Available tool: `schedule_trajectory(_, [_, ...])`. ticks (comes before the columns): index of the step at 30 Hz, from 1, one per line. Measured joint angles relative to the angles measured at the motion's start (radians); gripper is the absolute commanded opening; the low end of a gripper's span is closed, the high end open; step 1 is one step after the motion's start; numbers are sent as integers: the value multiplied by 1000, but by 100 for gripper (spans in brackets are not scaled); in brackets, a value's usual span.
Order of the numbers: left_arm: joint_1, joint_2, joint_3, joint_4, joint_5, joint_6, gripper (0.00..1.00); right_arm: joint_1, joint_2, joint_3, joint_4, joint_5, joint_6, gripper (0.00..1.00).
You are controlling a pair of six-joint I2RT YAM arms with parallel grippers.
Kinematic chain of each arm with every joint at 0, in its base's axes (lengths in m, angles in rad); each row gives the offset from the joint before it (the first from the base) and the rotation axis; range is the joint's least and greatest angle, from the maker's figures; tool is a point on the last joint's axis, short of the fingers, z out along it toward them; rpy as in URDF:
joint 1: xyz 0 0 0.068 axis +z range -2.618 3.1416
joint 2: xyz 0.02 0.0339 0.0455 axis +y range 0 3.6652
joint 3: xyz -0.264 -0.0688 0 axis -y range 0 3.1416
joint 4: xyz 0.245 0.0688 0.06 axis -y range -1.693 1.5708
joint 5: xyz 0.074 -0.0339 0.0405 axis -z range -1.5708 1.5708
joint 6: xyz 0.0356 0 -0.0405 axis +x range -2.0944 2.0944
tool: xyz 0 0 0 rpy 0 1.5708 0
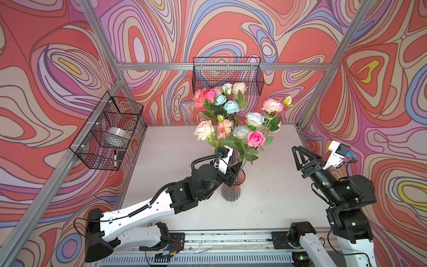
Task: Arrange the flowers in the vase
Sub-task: 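Open the left gripper and withdraw it from the vase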
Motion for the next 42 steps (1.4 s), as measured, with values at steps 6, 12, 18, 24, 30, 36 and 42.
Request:
schedule_trajectory(6, [0, -72, 11, -76, 19, 1, 57, 0, 2, 0, -12, 5, 0, 57])
schedule_trajectory(12, [0, -121, 56, -169, 42, 12, 58, 0, 18, 0, -19, 13, 0, 57])
schedule_trajectory(18, [0, -228, 57, -283, -20, 36, 61, 0, 77, 25, -69, 53, -6, 57])
schedule_trajectory(24, [0, -404, -28, -368, -229, 1, 100, 0, 180, 55, -193, 160, -31, 67])
schedule_trajectory(30, [0, -441, -56, -527, -263, -48, 100, 0, 222, 83, -327, 320, -68, 98])
schedule_trajectory(36, [0, -394, -56, -602, -348, -41, 100, 0, 228, 61, -314, 413, -66, 98])
schedule_trajectory(42, [0, -356, -205, -443, -480, 193, 100, 0, 227, -16, -265, 452, -56, 98])
